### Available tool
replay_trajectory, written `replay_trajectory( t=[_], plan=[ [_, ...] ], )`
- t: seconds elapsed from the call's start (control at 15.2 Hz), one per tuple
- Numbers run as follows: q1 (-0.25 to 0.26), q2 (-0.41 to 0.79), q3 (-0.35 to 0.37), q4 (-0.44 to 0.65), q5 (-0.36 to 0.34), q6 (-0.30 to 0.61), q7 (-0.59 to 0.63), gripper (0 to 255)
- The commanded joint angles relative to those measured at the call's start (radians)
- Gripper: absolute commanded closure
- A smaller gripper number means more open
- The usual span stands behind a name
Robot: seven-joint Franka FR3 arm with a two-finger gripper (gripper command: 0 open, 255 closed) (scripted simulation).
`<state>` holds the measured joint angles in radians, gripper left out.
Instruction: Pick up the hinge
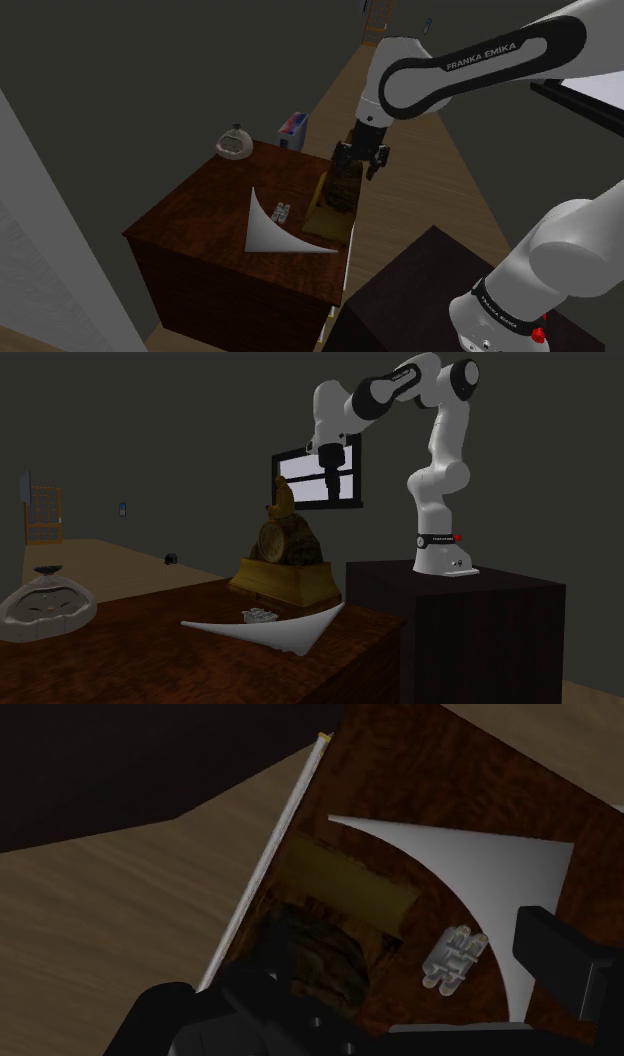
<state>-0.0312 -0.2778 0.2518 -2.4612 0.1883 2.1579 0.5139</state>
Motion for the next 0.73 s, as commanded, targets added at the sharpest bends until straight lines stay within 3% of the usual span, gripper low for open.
replay_trajectory(
  t=[0.0, 0.33, 0.66],
  plan=[
    [-0.007, 0.085, 0.02, 0.032, -0.016, 0.058, 0.053, 0],
    [-0.011, 0.295, 0.05, 0.122, -0.089, 0.179, 0.195, 0],
    [0.014, 0.506, 0.036, 0.245, -0.183, 0.261, 0.342, 0]
  ],
)
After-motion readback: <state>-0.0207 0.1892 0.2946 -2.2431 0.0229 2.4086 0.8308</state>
